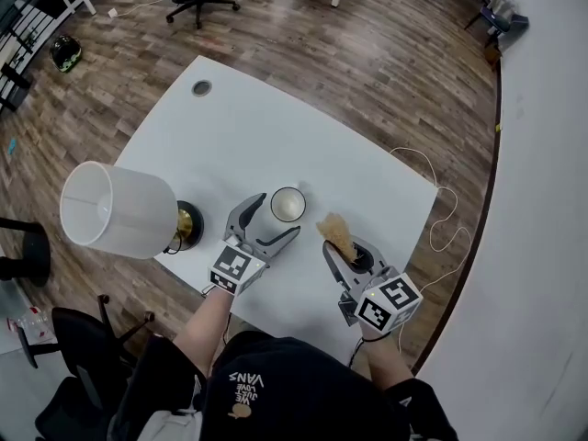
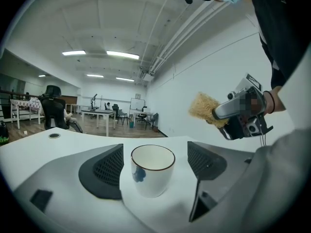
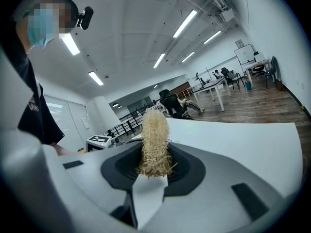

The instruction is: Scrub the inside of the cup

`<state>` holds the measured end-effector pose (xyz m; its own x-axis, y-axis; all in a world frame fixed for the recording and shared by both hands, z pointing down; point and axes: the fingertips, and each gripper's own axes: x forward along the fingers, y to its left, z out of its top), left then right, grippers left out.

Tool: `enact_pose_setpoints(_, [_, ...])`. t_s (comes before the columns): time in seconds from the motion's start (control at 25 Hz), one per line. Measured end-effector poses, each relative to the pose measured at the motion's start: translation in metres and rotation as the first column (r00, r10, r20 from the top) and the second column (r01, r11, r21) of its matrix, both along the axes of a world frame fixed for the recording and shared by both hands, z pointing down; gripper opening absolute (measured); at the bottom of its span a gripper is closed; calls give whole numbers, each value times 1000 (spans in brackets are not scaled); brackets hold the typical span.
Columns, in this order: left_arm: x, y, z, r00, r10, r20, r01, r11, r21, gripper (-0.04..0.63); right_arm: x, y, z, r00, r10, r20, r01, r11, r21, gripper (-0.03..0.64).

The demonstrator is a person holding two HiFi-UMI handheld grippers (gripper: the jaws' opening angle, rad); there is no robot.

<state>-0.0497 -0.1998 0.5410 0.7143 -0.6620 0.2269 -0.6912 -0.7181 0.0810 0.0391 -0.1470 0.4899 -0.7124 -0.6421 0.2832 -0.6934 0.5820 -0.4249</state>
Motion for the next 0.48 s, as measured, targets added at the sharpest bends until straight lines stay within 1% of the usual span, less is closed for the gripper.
enact_pose_setpoints(0.16, [7, -10, 14, 1000, 1, 9, -1, 1000, -17, 408, 2, -2, 3, 1000, 2, -12, -2, 1000, -9, 100])
enact_pose_setpoints(0.48, [23, -21, 44, 998, 29, 49, -26, 998, -65, 410, 8, -7, 12, 1000, 5, -26, -6, 1000, -28, 100])
